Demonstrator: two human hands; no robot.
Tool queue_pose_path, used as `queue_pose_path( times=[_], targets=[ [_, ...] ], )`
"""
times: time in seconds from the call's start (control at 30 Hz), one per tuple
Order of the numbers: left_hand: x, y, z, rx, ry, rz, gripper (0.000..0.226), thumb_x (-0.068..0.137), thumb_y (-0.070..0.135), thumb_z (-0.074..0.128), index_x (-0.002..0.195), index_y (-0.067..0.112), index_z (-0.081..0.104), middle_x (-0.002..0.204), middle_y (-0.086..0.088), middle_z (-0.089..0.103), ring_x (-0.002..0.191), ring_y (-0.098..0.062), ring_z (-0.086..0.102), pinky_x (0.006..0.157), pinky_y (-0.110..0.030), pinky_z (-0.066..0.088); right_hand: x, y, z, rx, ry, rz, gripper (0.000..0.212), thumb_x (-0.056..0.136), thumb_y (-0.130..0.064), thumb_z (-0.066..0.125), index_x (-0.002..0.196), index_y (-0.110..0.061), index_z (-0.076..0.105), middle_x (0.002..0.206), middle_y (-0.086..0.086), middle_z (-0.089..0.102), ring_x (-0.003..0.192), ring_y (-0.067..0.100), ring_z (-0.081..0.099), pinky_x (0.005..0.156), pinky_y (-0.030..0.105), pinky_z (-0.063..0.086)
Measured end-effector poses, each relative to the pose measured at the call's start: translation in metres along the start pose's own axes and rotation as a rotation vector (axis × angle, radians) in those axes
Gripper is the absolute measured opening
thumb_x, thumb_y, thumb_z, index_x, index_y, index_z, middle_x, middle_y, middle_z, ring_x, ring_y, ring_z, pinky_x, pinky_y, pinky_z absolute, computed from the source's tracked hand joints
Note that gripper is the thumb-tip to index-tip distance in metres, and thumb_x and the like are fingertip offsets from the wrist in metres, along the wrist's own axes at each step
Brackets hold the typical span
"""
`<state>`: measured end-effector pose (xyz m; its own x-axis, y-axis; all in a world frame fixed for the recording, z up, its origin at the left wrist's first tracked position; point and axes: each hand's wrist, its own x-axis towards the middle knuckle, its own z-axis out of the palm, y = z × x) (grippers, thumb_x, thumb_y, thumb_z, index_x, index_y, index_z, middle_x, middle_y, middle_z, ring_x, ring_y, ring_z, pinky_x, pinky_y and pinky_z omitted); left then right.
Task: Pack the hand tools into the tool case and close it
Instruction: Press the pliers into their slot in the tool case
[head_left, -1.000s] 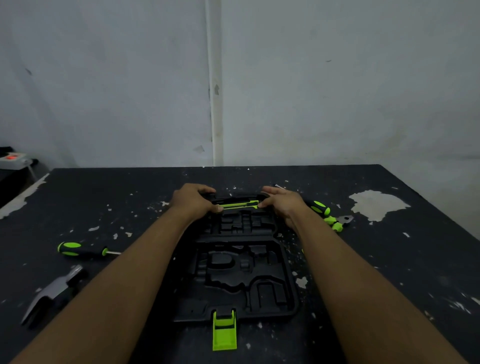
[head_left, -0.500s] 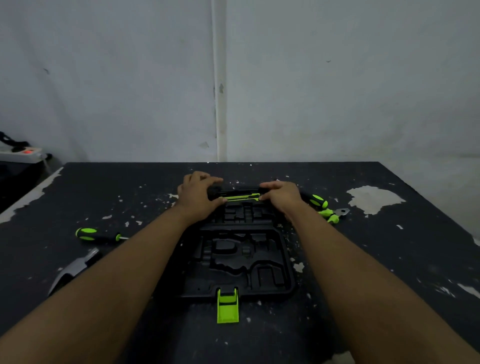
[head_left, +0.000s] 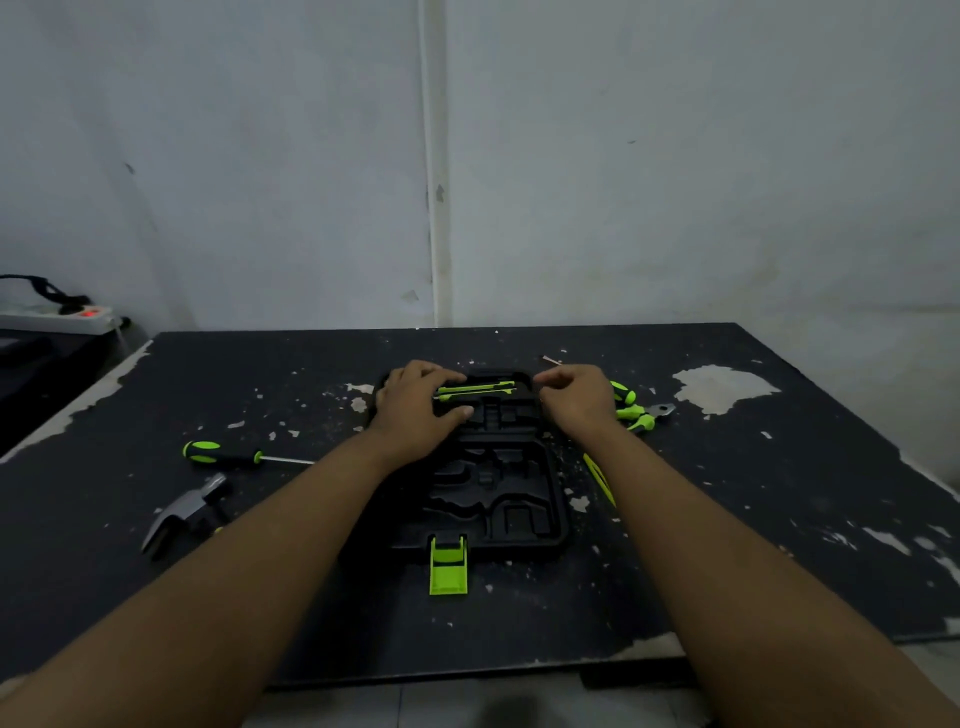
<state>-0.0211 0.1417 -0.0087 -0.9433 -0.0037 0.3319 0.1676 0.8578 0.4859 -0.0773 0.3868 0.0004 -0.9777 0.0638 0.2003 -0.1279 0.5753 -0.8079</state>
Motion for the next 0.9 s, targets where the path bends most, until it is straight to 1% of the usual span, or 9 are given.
queue_pose_path(
  times=[0.07, 0.17, 0.27, 0.33, 0.43, 0.5, 0.63, 0.73, 0.9],
  targets=[
    [-0.005, 0.008, 0.002, -0.005, 0.002, 0.022, 0.049, 0.088, 0.057, 0.074, 0.133, 0.044, 0.063, 0.134, 0.009, 0.050, 0.134, -0.021, 0.041, 0.113, -0.048, 0.035, -0.006, 0.003, -0.007, 0.004, 0.015, -0.011, 0.023, 0.085, -0.009, 0.071, 0.098, -0.022, 0.085, 0.089, 0.000, 0.081, 0.085, 0.014, 0.074, 0.085, 0.027, 0.058],
    [-0.010, 0.020, 0.005, -0.032, -0.007, 0.054, 0.048, 0.088, 0.057, 0.074, 0.133, 0.044, 0.064, 0.133, 0.009, 0.050, 0.134, -0.020, 0.042, 0.114, -0.051, 0.036, -0.012, 0.009, -0.020, 0.011, 0.032, -0.036, 0.021, 0.089, -0.007, 0.072, 0.099, -0.021, 0.085, 0.088, -0.002, 0.078, 0.083, 0.013, 0.072, 0.079, 0.025, 0.055],
    [-0.015, 0.033, 0.010, -0.051, -0.023, 0.078, 0.049, 0.088, 0.058, 0.074, 0.133, 0.043, 0.064, 0.133, 0.010, 0.050, 0.133, -0.019, 0.043, 0.112, -0.049, 0.036, -0.015, 0.014, -0.035, 0.023, 0.052, -0.051, 0.020, 0.091, -0.009, 0.073, 0.096, -0.024, 0.085, 0.085, -0.006, 0.078, 0.077, 0.006, 0.071, 0.077, 0.023, 0.057],
    [-0.019, 0.041, 0.014, -0.060, -0.037, 0.095, 0.049, 0.088, 0.058, 0.074, 0.133, 0.043, 0.064, 0.133, 0.011, 0.050, 0.133, -0.019, 0.043, 0.112, -0.047, 0.036, -0.019, 0.017, -0.045, 0.009, 0.067, -0.057, 0.020, 0.091, -0.008, 0.073, 0.095, -0.025, 0.085, 0.084, -0.008, 0.077, 0.076, -0.002, 0.069, 0.075, 0.018, 0.056],
    [-0.025, 0.052, 0.019, -0.067, -0.065, 0.133, 0.049, 0.088, 0.057, 0.074, 0.133, 0.042, 0.063, 0.133, 0.012, 0.050, 0.133, -0.018, 0.043, 0.110, -0.046, 0.036, -0.024, 0.025, -0.059, -0.034, 0.066, -0.069, 0.020, 0.092, -0.007, 0.073, 0.097, -0.023, 0.084, 0.082, -0.007, 0.076, 0.070, -0.005, 0.066, 0.057, 0.001, 0.045],
    [-0.029, 0.059, 0.021, -0.079, -0.089, 0.150, 0.047, 0.088, 0.056, 0.074, 0.132, 0.042, 0.064, 0.133, 0.012, 0.051, 0.133, -0.017, 0.043, 0.110, -0.046, 0.035, -0.029, 0.029, -0.067, -0.060, 0.054, -0.072, 0.019, 0.092, -0.008, 0.074, 0.097, -0.023, 0.084, 0.082, -0.006, 0.076, 0.070, -0.001, 0.067, 0.052, 0.002, 0.042],
    [-0.033, 0.073, 0.023, -0.097, -0.122, 0.175, 0.044, 0.087, 0.058, 0.074, 0.127, 0.046, 0.065, 0.132, 0.012, 0.051, 0.133, -0.015, 0.045, 0.114, -0.053, 0.037, -0.036, 0.037, -0.083, -0.095, 0.010, -0.071, 0.017, 0.089, -0.011, 0.078, 0.095, -0.026, 0.084, 0.082, -0.008, 0.076, 0.074, 0.002, 0.069, 0.055, 0.005, 0.042],
    [-0.036, 0.083, 0.023, -0.106, -0.150, 0.200, 0.042, 0.085, 0.059, 0.074, 0.124, 0.046, 0.067, 0.130, 0.013, 0.052, 0.133, -0.014, 0.045, 0.114, -0.054, 0.037, -0.043, 0.043, -0.095, -0.086, -0.076, -0.074, 0.010, 0.086, -0.019, 0.086, 0.092, -0.027, 0.082, 0.079, -0.006, 0.076, 0.072, 0.003, 0.068, 0.059, 0.012, 0.044],
    [-0.042, 0.096, 0.021, -0.081, -0.215, 0.259, 0.050, 0.076, 0.074, 0.064, 0.121, 0.051, 0.065, 0.126, 0.017, 0.053, 0.130, -0.010, 0.046, 0.111, -0.055, 0.040, -0.054, 0.052, -0.108, -0.130, -0.160, -0.119, 0.011, 0.083, -0.031, 0.090, 0.092, -0.028, 0.083, 0.081, -0.008, 0.076, 0.077, 0.004, 0.069, 0.064, 0.020, 0.048]
  ],
)
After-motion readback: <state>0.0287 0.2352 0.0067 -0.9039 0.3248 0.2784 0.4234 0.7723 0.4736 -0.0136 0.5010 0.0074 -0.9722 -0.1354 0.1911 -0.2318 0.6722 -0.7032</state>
